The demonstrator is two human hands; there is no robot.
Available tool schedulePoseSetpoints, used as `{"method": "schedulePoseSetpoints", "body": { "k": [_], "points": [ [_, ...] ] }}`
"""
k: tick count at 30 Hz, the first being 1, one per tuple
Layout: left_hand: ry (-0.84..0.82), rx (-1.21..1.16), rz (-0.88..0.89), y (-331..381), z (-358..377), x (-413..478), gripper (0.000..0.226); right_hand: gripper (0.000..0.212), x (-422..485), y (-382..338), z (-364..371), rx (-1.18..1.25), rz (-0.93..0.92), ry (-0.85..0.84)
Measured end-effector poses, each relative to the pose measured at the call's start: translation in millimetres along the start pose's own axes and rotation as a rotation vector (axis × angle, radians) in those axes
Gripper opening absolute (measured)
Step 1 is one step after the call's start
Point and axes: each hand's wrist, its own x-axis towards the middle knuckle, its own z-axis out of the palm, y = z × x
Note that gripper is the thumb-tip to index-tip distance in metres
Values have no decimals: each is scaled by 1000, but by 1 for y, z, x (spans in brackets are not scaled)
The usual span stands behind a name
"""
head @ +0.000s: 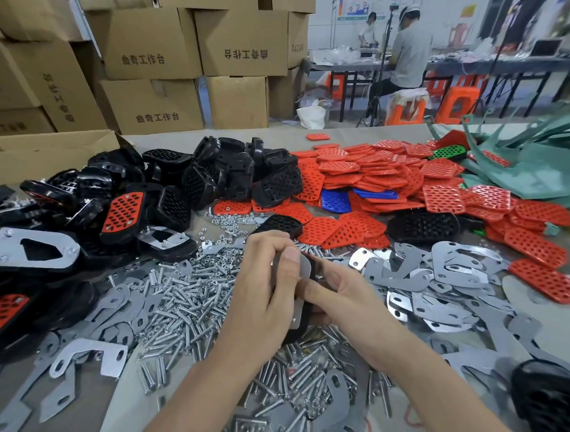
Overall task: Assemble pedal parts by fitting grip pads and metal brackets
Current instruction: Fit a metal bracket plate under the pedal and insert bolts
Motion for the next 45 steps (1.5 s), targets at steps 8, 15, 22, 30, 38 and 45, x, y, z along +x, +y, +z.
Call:
{"method": "schedulePoseSetpoints", "body": {
  "k": [8,15,22,30,38,45],
  "points": [
    [-21,19,-12,1,-2,0,38,19,0,1,0,20,24,10],
    [48,15,-193,5,-45,9,28,28,1,3,-2,106,50,88],
    [-288,695,-334,-52,-106,14,26,44,10,-4,-7,435,71,231],
    [-624,1093,-304,-57,-72,52,43,46,8,-10,-19,562,86,284],
    [-588,1042,-285,-48,-51,57,23,44,9,-9,-25,611,86,295],
    [-373,835,-341,-39,-51,46,8,55,9,-9,-25,620,50,277]
  ]
}}
